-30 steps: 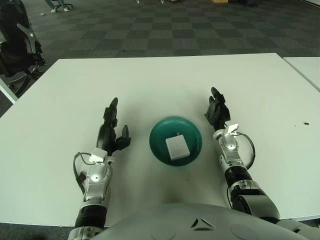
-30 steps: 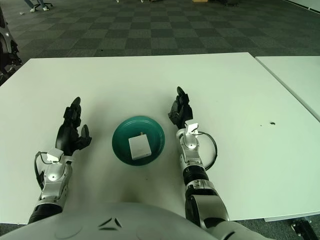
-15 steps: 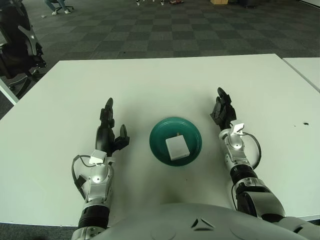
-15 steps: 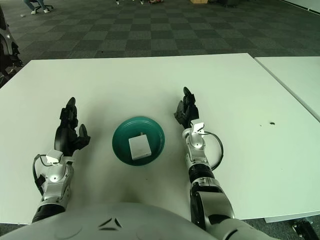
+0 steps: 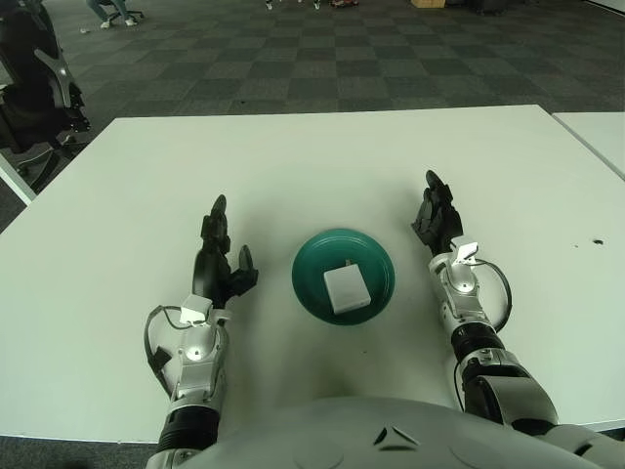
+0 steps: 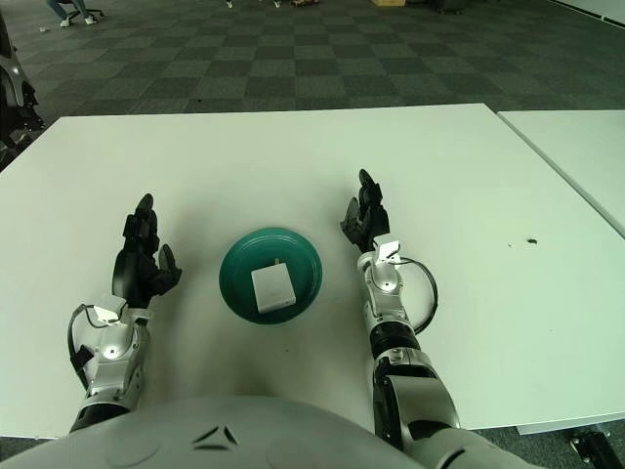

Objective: Put the charger into the plate.

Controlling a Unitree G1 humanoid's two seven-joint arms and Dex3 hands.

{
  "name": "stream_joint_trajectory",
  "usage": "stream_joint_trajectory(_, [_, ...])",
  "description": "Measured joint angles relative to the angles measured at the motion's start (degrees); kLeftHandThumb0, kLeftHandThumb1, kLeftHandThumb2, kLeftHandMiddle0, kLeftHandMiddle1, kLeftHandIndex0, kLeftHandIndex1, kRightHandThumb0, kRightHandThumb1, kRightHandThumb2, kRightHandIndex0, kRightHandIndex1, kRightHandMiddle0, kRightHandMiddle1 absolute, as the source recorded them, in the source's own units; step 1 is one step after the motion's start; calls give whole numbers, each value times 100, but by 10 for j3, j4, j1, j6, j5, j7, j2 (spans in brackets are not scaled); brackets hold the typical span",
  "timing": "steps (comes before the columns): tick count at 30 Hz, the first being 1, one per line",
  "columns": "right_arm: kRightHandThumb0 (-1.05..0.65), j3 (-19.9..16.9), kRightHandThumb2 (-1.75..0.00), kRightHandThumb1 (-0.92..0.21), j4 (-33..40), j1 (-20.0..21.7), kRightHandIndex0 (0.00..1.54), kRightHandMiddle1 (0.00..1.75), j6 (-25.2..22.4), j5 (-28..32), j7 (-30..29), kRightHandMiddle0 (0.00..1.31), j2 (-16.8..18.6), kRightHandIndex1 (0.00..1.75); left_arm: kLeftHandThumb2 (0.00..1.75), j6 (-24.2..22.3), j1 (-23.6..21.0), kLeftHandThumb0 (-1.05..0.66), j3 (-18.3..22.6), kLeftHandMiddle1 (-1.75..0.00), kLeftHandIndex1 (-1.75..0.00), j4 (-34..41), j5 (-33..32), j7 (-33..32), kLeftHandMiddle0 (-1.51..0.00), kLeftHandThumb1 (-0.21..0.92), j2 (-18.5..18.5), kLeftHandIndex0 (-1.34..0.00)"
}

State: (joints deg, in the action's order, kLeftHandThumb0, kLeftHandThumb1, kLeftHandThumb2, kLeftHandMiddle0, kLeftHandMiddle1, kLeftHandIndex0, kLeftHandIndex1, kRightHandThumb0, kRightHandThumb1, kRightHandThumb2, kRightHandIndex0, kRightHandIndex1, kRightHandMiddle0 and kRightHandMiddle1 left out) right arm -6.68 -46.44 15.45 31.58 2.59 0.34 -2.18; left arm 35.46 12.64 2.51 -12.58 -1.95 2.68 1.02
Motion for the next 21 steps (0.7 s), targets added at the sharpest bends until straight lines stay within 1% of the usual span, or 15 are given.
stream_joint_trajectory(5, [-79, 1, -81, -92, 10, -6, 1, 25, 4, -8, -3, 0, -2, 0, 101, -21, 22, -94, -27, -1, -20, 25, 0, 10, -3, 92, 14, 0])
stream_joint_trajectory(10, [-79, 4, -81, -92, 30, -18, 0, 23, 1, -13, -5, 0, -3, 0, 102, -40, 35, -93, -46, -1, -25, 35, 2, 12, -4, 92, 26, 0])
stream_joint_trajectory(16, [-78, 6, -82, -92, 65, -39, 0, 19, -14, -13, -5, 0, -7, 0, 102, -41, 28, -95, -50, -1, -28, 21, 2, 12, -6, 92, 32, 0])
stream_joint_trajectory(21, [-78, 12, -82, -92, 103, -63, 0, 16, -44, -14, -5, 0, -10, 0, 104, -46, 11, -95, -48, -1, -26, 3, 2, 12, -6, 92, 32, 0])
